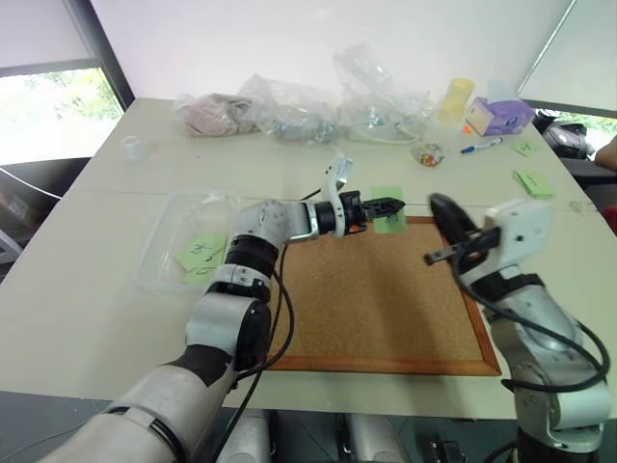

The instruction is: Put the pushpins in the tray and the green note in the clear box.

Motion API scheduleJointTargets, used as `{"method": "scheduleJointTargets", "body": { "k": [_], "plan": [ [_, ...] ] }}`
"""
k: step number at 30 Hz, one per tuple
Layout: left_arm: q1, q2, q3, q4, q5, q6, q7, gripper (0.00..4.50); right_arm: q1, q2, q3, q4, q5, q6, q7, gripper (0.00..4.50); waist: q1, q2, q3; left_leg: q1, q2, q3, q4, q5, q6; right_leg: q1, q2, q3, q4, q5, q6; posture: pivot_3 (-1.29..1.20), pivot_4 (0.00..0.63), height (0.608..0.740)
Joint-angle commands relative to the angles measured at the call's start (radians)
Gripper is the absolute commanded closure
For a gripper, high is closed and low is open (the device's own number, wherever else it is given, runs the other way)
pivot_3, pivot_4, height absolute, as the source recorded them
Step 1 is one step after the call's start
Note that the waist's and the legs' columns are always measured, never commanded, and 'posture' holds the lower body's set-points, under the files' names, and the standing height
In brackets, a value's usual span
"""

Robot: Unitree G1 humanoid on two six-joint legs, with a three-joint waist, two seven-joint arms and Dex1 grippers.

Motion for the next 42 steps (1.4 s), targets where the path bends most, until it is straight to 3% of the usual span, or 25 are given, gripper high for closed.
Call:
{"method": "scheduleJointTargets", "body": {
  "k": [1,7,19,22,29,42],
  "plan": [
    [0.06,0.019,-0.078,-0.224,-0.031,0.053,-0.064,4.48,0.038,-0.026,-0.101,0.095,-0.018,0.031,-0.035,4.5,-0.001,0.0,0.0,0.0,0.0,0.0,0.0,0.0,0.0,0.0,0.0,0.0,0.0,0.0,0.0,0.0,0.15,0.737],
    [0.177,0.046,-0.123,-0.472,-0.077,0.082,-0.075,4.48,0.064,-0.095,-0.12,0.288,-0.065,0.029,-0.026,4.5,-0.003,0.003,0.0,0.001,0.0,0.0,0.0,0.0,0.0,0.0,0.0,0.001,0.002,0.0,0.0,0.0,0.15,0.737],
    [0.238,0.031,-0.121,-0.554,-0.117,0.08,-0.002,4.48,0.031,-0.13,-0.113,0.486,-0.061,-0.025,0.035,4.5,-0.003,0.003,-0.001,0.001,0.0,0.0,0.0,0.0,0.0,0.0,0.001,0.001,0.001,0.0,0.0,0.0,0.15,0.737],
    [0.241,0.029,-0.122,-0.555,-0.121,0.079,0.004,4.5,0.02,-0.127,-0.121,0.495,-0.05,-0.028,0.042,3.68,-0.003,0.003,-0.001,0.001,-0.001,0.0,0.0,0.0,0.0,0.0,0.001,0.001,0.001,0.0,0.0,0.0,0.15,0.737],
    [0.247,0.024,-0.132,-0.552,-0.122,0.071,0.008,4.5,0.012,-0.12,-0.138,0.505,-0.029,-0.027,0.042,0.11,-0.002,0.003,-0.001,0.001,-0.001,0.0,0.0,0.0,0.0,0.0,0.001,0.001,0.001,0.0,0.0,0.0,0.15,0.737],
    [0.216,0.04,-0.102,-0.537,-0.099,-0.031,0.04,4.5,0.0,-0.09,-0.201,0.428,0.025,-0.121,0.004,0.04,-0.003,0.003,0.0,0.001,-0.001,-0.001,0.0,0.0,0.0,0.0,0.001,0.001,0.001,0.0,0.0,0.0,0.15,0.737]
  ]
}}
